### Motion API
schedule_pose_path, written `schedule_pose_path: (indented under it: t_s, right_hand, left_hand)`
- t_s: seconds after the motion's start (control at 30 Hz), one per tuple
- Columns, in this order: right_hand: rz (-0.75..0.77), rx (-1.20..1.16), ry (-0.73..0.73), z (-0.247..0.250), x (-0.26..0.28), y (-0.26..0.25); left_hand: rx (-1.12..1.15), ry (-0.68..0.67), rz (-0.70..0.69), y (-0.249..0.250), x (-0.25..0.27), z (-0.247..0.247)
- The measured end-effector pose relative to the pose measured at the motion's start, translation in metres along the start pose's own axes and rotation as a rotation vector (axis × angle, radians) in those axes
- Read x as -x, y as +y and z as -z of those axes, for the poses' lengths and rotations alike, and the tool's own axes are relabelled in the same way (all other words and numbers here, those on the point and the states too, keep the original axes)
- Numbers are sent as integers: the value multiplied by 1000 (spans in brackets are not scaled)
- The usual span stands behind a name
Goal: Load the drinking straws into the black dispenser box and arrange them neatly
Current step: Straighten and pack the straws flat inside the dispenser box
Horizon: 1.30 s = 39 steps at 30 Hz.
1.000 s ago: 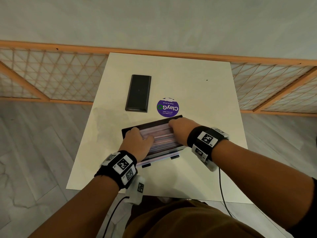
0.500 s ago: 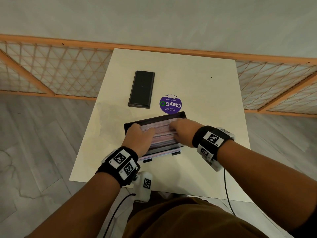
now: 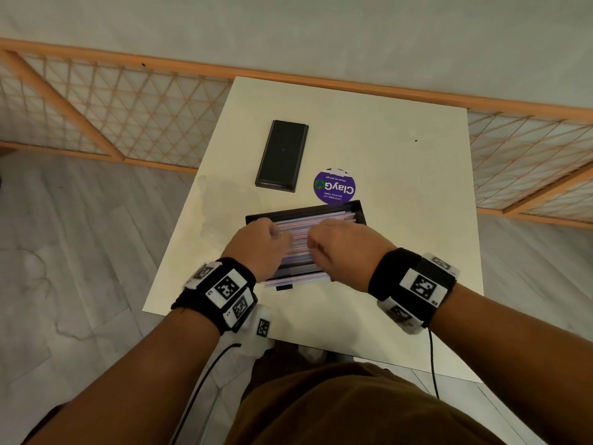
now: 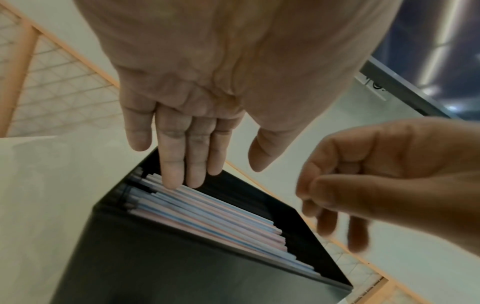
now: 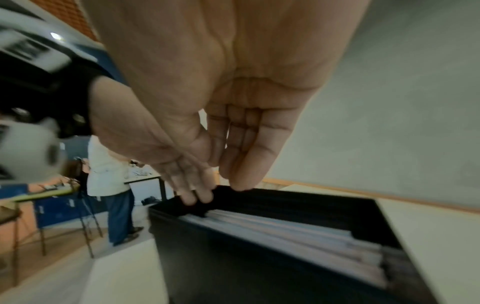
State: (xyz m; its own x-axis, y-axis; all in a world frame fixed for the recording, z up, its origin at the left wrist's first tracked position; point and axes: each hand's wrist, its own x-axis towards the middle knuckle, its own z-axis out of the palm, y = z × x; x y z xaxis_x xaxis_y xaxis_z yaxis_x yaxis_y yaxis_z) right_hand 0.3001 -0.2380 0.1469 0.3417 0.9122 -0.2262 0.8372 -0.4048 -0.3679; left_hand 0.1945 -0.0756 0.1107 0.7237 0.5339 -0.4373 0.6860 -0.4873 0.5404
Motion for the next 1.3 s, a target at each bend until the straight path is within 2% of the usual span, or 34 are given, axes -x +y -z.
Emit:
schedule_pose_path:
  t_s: [0.13,0.27,0.37,0.47,0.57,0.73,0.83,0.9,1.0,1.13,1.3]
  right_hand:
    - [-10,-84,-213,-38,10,-11]
    - [-219,-150,-418,-95,-3,10]
    - [-319,-184,-433,-123,-8,19]
    - [-475,-326,-414,-143,-7,25]
    - [-685,-677,-345,-160,-3,26]
    - [-1129,-1407,-176,-171,-1,23]
    - [-1266,-1749,32,-173,-6,20]
    - [-1304,-1862,165,-177,-11,18]
    - [-1345,-1937,277,-183,-20,12]
    - [-1422,-1893,351,-186,-23,10]
    - [-1379,-1974,406,-179,-25,-3]
  left_hand:
    - [-27,43,-32,-5,4,-3]
    - [-55,122,-143,-9,11,-9]
    - [-99,219,-172,-11,14,-15]
    - [-134,230,-117,-13,18,-20]
    - [-139,207,-65,-14,20,-24]
    - [-83,184,-20,-17,14,-25]
    - [-85,118,24,-26,8,-20]
    - [-125,74,36,-35,3,-18]
    - [-140,74,2,-45,-2,-18]
    - [-117,65,-52,-50,-6,-17]
    - [-92,65,-76,-54,-7,-16]
